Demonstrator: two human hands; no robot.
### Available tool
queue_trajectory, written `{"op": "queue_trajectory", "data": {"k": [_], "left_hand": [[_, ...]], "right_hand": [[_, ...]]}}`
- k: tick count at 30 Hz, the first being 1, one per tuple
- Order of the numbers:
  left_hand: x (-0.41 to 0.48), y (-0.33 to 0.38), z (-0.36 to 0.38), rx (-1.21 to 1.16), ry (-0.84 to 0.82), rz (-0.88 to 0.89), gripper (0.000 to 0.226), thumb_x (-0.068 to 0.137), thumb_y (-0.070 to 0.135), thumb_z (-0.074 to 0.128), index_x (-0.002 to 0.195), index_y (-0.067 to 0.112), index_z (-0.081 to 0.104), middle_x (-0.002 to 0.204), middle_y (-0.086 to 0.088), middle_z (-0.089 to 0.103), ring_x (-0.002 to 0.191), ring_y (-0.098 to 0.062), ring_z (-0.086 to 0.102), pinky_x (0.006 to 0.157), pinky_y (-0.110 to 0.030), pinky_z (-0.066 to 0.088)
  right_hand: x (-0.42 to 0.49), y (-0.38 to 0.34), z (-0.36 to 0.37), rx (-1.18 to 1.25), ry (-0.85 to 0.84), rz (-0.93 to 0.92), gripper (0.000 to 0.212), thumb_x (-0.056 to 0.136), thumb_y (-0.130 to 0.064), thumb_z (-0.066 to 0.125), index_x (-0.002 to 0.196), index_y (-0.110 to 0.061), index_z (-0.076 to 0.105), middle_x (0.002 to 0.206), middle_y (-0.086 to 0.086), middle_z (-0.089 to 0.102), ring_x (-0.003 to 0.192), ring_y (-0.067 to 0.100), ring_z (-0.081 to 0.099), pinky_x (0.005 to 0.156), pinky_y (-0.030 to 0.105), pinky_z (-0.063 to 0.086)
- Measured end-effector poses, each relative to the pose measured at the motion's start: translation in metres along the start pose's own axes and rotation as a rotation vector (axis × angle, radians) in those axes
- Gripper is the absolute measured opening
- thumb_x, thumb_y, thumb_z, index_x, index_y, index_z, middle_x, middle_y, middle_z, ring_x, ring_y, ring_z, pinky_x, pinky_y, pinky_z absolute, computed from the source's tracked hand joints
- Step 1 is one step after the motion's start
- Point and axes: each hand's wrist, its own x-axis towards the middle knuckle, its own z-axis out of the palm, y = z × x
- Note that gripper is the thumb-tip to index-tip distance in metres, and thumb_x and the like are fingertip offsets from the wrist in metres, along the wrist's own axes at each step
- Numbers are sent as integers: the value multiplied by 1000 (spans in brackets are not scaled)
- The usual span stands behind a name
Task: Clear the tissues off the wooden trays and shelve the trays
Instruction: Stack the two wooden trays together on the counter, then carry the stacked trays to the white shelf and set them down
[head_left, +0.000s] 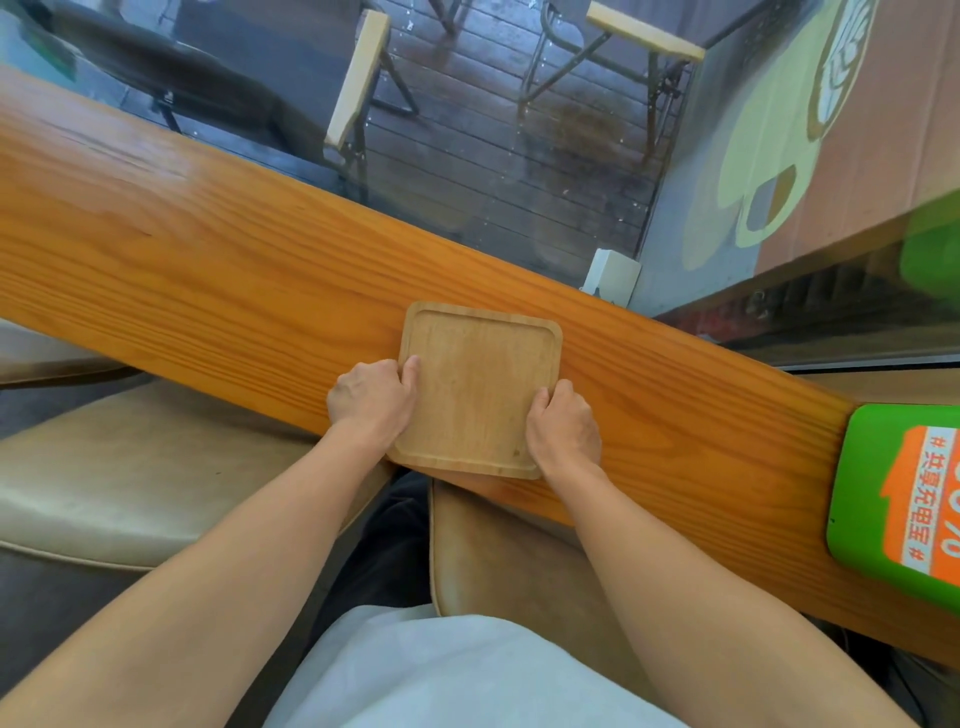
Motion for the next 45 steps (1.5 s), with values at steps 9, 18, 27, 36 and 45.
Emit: {"op": "queue_trajectory", "data": {"k": [9, 18, 27, 36, 45], "left_hand": [[-23, 16, 4, -342, -48, -161, 51, 97, 49, 44, 117, 3, 55, 115, -15, 56, 102, -33, 54, 79, -40, 41], [-15, 12, 2, -591, -96, -305, 57, 99, 51, 31, 113, 8, 65, 127, -15, 56, 113, -30, 50, 98, -47, 43], [9, -2, -1, -375, -203, -181, 76, 97, 61, 19, 133, -1, 46, 136, -23, 44, 121, -38, 43, 98, -49, 35], [0, 7, -39, -573, -240, 107, 56, 96, 64, 28, 110, 13, 46, 105, -7, 55, 92, -27, 53, 77, -41, 43], [-66, 71, -88, -590, -119, 442, 50, 95, 63, 31, 101, 17, 51, 90, 7, 53, 82, -19, 52, 68, -38, 41]], "right_hand": [[-20, -13, 23, 326, 52, 341, 37, 102, -27, 35, 132, -9, 49, 134, 10, 44, 119, 30, 45, 97, 42, 39], [-8, -12, 18, 508, -22, 542, 48, 104, -38, 30, 121, -7, 62, 133, 13, 55, 120, 35, 51, 103, 51, 44], [-20, -17, 32, 628, -136, 571, 67, 103, -51, 18, 151, -5, 27, 159, 14, 29, 143, 32, 30, 116, 44, 24], [-53, -11, -6, 841, -34, 448, 65, 103, -49, 20, 153, -8, 19, 158, 12, 31, 143, 31, 30, 115, 43, 25], [-109, 43, -82, 928, 156, 292, 65, 102, -52, 27, 142, -1, 36, 139, 15, 50, 124, 31, 49, 103, 43, 41]]}}
